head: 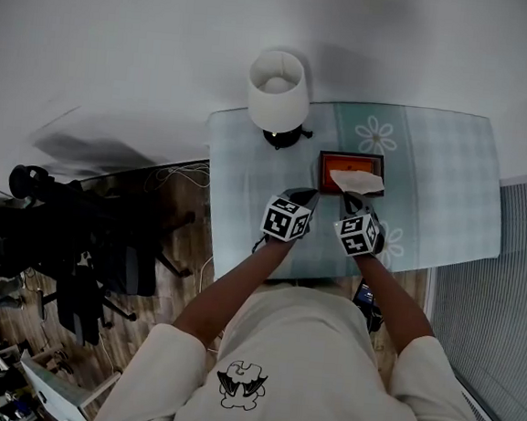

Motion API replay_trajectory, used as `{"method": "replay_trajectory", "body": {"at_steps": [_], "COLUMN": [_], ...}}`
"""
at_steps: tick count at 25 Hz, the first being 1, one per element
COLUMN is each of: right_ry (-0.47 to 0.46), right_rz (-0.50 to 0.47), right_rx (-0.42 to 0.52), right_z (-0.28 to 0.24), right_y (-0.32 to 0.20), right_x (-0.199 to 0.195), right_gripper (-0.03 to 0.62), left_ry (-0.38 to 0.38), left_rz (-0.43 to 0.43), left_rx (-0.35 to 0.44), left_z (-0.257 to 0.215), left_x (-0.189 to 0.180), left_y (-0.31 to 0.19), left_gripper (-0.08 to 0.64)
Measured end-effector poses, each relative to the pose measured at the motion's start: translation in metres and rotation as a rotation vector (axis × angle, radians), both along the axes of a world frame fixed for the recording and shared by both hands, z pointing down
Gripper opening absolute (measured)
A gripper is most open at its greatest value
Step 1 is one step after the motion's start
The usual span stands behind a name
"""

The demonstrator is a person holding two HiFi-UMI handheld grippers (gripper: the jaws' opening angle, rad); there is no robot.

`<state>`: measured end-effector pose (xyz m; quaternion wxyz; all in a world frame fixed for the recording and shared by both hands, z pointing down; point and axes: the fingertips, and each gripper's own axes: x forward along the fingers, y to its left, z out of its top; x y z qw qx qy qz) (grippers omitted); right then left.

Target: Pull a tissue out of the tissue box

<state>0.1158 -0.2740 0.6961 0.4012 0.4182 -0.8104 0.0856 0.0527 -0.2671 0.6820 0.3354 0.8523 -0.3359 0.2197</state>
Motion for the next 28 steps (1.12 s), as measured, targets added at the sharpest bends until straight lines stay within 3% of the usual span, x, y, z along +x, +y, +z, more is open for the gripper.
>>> {"method": "replay_trajectory", "body": {"at_steps": [13, 20, 28], "right_ry": [-0.192, -0.310, -0.460], "right_rz": [0.084, 0.117, 0.194], "right_rx": [0.018, 0.047, 0.017], "right_z": [-0.064, -0.116, -0.141], "right_y": [0.040, 0.075, 0.107], "right_x": [0.002, 0.001, 0.002], "right_gripper": [0.014, 0.014, 0.014], "left_ry": [0.029, 0.084, 0.098], "left_rz": [0.079, 0.079, 0.061], "left_rx": [0.075, 0.130, 0.194], "left_z": [-0.032, -0.073, -0.113], "left_x": [0.008, 0.000, -0.004], "left_y": [0.044, 0.063, 0.081], "left_gripper": [0.005, 0.005, 0.005]}}
